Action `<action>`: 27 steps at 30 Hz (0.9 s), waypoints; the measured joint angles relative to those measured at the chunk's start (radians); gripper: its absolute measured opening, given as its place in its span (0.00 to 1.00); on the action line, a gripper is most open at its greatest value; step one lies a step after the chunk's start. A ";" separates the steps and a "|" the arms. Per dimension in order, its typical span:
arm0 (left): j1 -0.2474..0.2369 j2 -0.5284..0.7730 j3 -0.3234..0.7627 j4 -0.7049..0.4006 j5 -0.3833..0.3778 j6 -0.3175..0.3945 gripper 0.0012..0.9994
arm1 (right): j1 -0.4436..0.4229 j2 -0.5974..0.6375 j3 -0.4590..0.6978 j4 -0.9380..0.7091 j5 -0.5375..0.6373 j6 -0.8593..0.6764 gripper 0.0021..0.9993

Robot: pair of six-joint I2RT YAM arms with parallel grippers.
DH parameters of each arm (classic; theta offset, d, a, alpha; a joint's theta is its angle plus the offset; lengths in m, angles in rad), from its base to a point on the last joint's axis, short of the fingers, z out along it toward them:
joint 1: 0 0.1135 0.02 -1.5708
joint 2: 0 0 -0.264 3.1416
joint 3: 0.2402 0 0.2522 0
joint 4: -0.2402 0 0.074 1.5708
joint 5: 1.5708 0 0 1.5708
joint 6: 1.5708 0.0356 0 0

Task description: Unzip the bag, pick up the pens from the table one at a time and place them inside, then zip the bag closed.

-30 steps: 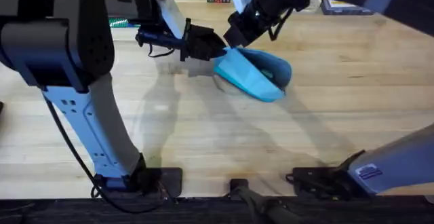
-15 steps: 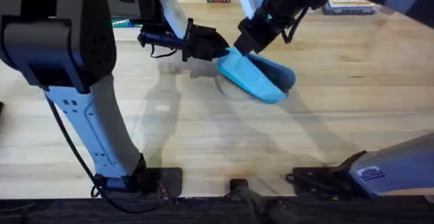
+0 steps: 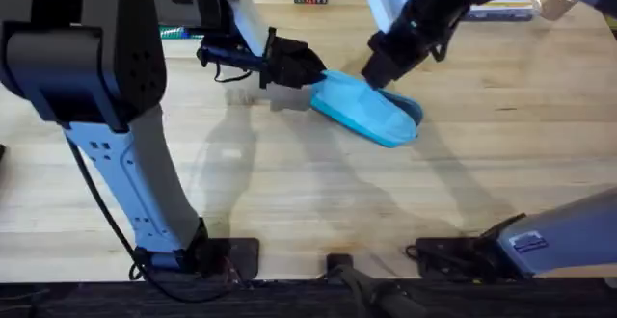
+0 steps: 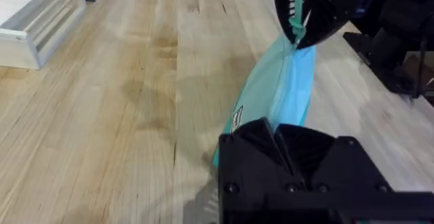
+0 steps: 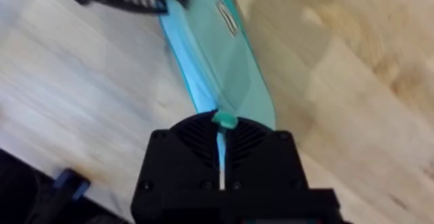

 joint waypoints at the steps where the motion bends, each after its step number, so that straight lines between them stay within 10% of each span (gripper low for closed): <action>1: 0.000 0.000 0.000 0.002 -0.011 0.000 0.04 | -0.023 0.000 0.000 -0.046 -0.001 0.000 0.03; 27: -0.013 0.000 -0.005 0.000 -0.040 0.000 0.04 | -0.091 -0.033 -0.094 -0.128 0.004 0.001 0.03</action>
